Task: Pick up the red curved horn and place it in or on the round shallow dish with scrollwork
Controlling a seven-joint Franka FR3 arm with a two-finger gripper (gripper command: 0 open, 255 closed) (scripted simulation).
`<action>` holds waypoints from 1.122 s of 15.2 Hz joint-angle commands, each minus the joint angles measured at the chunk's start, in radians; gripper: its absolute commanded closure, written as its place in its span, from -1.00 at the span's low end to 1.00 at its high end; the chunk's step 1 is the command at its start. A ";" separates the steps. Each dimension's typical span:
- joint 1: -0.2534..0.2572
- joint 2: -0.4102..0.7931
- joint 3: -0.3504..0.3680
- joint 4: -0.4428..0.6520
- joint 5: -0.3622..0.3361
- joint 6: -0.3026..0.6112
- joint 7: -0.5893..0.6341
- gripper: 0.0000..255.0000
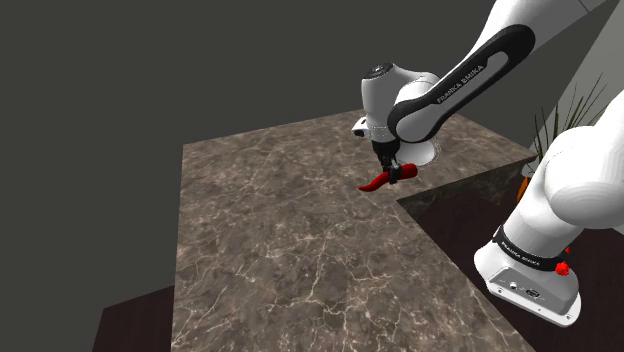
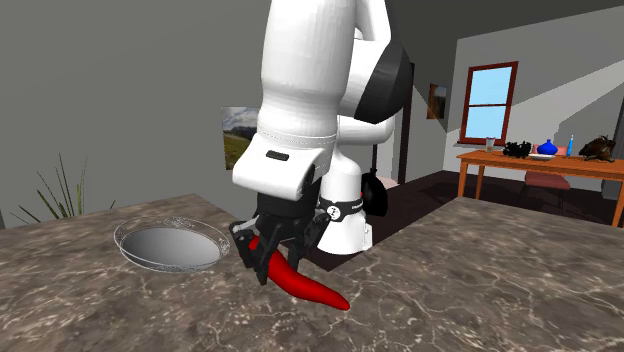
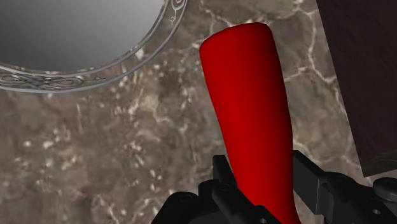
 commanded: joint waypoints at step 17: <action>0.013 -0.142 0.001 0.066 0.043 -0.204 -0.055 1.00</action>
